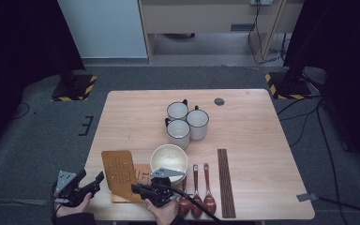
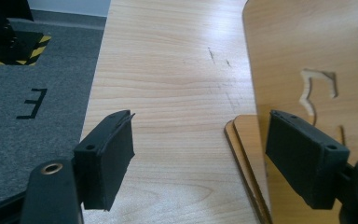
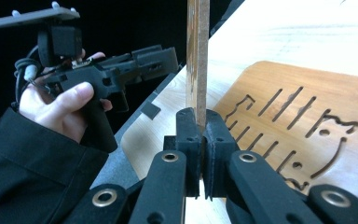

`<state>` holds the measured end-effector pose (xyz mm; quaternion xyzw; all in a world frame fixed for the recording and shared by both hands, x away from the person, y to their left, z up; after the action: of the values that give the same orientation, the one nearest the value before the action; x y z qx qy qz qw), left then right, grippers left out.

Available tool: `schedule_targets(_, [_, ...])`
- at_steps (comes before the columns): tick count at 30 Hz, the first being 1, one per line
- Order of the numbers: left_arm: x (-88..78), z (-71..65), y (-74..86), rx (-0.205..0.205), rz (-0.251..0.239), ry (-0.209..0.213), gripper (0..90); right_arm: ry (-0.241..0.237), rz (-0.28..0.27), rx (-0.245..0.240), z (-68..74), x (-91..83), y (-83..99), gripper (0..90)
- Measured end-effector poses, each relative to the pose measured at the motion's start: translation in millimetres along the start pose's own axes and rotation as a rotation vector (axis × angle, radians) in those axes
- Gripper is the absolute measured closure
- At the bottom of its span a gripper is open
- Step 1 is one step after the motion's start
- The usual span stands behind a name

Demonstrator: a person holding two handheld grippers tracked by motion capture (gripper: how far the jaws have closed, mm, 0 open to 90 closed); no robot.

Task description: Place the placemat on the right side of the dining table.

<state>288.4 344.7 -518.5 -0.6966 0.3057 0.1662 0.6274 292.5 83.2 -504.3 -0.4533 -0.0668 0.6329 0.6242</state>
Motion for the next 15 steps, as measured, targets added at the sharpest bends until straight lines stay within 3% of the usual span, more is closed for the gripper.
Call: schedule_targets(15, [2.5,2.1,2.0,-0.006,0.024,-0.011,22.3,0.01,-0.067,-0.033,3.7,-20.5,-13.6,87.2])
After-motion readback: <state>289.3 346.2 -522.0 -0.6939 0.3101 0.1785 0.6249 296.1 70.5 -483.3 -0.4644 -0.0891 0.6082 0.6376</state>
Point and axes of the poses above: each handheld gripper's, and its own axes: x roughly forward along the jaws, y roughly out of its underside, z roughly to its left, the point moved 3 cm from there along x, roughly forward along the jaws, and after that the axes turned 10 degrees about z, right-handed, at the moved point
